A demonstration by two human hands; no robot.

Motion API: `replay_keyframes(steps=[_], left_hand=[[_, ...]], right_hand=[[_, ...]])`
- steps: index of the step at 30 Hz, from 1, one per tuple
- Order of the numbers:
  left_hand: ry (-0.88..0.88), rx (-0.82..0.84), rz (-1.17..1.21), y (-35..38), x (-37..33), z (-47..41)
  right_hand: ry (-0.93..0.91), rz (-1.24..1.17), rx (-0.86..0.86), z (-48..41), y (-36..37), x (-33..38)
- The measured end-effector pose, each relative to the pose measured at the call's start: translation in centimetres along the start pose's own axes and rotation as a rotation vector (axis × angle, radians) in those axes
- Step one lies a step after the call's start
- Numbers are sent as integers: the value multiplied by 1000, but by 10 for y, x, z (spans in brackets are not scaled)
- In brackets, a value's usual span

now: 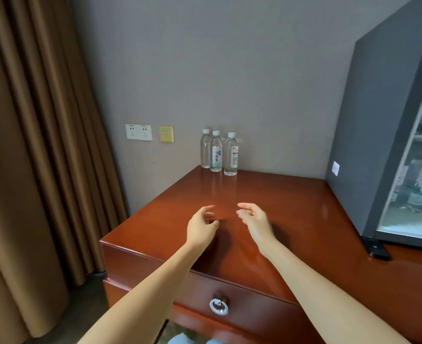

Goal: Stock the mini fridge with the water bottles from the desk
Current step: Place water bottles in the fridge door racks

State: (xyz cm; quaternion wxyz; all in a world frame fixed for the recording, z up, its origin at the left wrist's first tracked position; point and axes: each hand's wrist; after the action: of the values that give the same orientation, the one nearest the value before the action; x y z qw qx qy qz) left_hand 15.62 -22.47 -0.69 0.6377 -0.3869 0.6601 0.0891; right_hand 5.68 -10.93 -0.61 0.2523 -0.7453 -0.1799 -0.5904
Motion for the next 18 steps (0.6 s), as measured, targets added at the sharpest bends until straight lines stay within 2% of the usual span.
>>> replay_keyframes(steps=[7, 18], left_hand=[[36, -83, 37, 19, 10, -72], [95, -93, 82, 57, 20, -210]], right_hand=[[-14, -19, 35, -61, -5, -11], [-76, -161, 57, -189, 4, -34]])
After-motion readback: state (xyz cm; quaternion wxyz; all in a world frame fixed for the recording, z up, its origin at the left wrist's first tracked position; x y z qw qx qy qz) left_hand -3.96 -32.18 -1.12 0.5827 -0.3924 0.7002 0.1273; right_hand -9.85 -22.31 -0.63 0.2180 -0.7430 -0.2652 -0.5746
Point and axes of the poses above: each hand's wrist, its own z-axis away from the middle knuckle, its own y-axis out of the palm, x = y × z, and after that the axes turned 7 degrees about x, right-handed
